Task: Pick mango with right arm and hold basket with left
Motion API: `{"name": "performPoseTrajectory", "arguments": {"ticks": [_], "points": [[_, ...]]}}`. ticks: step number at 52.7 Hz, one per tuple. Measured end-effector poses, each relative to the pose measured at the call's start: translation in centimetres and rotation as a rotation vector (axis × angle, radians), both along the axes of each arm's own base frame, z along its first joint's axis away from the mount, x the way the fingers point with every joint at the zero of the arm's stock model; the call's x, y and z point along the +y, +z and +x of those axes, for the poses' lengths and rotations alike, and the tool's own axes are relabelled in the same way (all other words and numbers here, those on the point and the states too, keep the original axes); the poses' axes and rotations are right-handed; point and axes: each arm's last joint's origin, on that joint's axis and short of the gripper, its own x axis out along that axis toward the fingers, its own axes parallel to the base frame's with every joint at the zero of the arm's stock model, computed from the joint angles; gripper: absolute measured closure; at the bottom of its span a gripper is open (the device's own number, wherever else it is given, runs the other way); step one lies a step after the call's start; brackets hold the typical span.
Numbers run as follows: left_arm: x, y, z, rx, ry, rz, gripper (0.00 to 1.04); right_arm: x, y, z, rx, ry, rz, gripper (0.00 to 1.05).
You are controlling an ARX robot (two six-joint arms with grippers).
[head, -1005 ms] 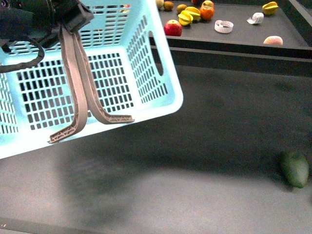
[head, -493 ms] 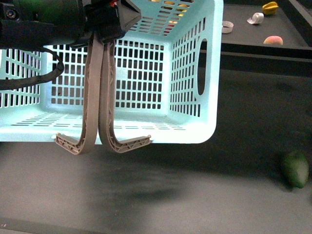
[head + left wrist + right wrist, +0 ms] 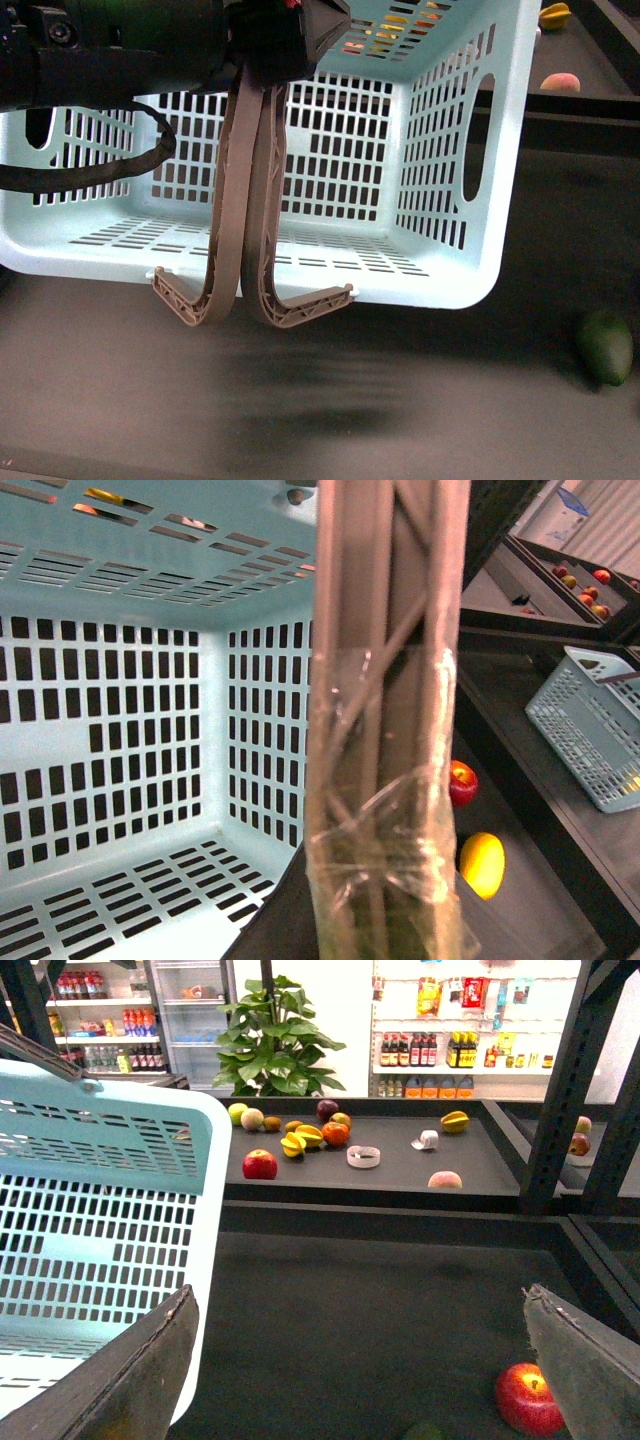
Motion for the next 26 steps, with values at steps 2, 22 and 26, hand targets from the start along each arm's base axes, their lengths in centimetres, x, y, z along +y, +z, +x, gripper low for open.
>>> {"name": "performPoseTrajectory", "arguments": {"ticks": [2,22,26], "points": [[0.05,-0.07,-0.01,0.000,0.013,0.004,0.96,0.00,0.00,0.00,0.000,0.000,0.000,0.08],[0.10,-0.21,-0.09,0.003,0.016,0.008,0.96,0.00,0.00,0.00,0.000,0.000,0.000,0.08],[0.06,-0.21,-0.11,0.004,0.013,0.008,0.96,0.00,0.00,0.00,0.000,0.000,0.000,0.08]]}}
